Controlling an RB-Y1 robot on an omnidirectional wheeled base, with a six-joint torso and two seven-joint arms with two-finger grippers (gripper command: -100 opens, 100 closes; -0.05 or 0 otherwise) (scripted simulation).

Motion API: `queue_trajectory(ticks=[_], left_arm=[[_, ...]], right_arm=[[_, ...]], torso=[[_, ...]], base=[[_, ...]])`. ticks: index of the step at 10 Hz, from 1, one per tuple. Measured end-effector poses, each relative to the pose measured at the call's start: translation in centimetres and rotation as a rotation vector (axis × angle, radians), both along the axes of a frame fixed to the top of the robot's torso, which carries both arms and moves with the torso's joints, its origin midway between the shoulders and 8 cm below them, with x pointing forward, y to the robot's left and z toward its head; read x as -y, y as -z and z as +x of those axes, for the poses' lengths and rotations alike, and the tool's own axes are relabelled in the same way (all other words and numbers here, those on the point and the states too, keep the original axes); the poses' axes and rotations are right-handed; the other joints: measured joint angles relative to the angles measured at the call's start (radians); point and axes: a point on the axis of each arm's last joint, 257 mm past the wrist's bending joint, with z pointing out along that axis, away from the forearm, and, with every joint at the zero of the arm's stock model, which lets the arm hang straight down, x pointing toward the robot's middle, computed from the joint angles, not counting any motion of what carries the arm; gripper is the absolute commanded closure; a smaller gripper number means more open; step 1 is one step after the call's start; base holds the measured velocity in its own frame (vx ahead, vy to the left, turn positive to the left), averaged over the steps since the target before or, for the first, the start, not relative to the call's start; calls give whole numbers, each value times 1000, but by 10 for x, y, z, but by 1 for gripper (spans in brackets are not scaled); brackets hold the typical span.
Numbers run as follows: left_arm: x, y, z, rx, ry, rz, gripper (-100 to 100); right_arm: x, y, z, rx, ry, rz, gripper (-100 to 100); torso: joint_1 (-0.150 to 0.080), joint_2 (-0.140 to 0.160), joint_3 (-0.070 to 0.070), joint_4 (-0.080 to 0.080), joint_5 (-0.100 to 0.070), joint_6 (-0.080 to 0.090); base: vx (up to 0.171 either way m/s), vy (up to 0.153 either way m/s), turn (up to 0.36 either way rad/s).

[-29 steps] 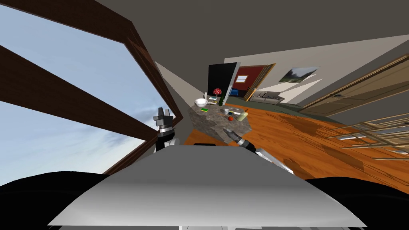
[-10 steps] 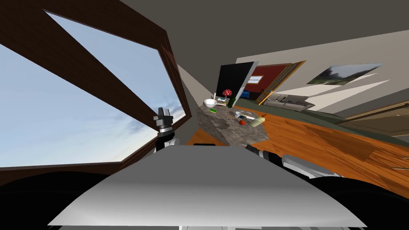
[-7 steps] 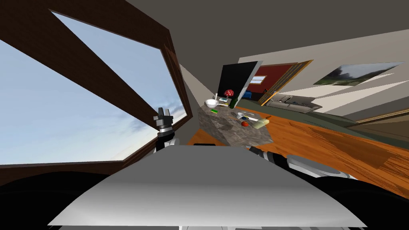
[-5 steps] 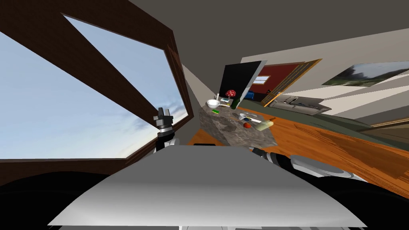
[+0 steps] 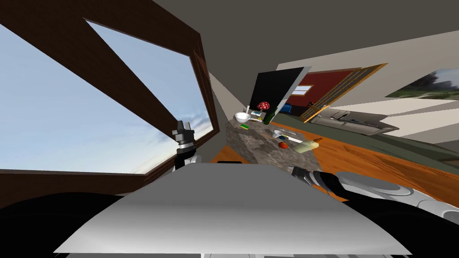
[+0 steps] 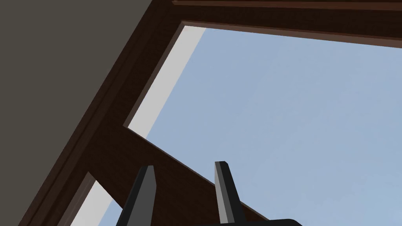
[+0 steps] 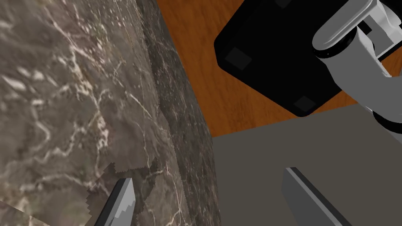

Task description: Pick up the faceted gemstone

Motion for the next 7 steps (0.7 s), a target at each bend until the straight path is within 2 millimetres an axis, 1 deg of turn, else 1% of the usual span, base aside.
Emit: queue_trajectory(ticks=[1, 2, 3, 4, 5, 7], left_arm=[[0, 0, 0, 0, 0, 0, 0], [0, 0, 0, 0, 0, 0, 0], [0, 0, 0, 0, 0, 0, 0], [0, 0, 0, 0, 0, 0, 0], [0, 0, 0, 0, 0, 0, 0], [0, 0, 0, 0, 0, 0, 0]], right_arm=[[17, -2, -4, -22, -20, -46, -100], [29, -9, -7, -37, -30, -73, -100], [49, -16, -9, -57, -51, -117, -100], [70, -22, -11, -82, -71, -167, -100], [81, -29, -13, -96, -77, -193, -100], [112, -45, -16, -133, -104, -271, -100]], torso=[[0, -1, 0, 0, 0, -1], [-1, 0, 0, 0, 0, 0], [-2, -1, 0, 0, 0, -1], [-3, -3, -2, -1, -1, -1], [-3, -2, -1, 0, -1, 0], [-6, -1, -1, 0, -1, -1]], base=[[62, -18, 118], [73, -39, 201], [114, -51, 316], [82, -48, 134], [71, -48, 188], [80, -121, 313]])
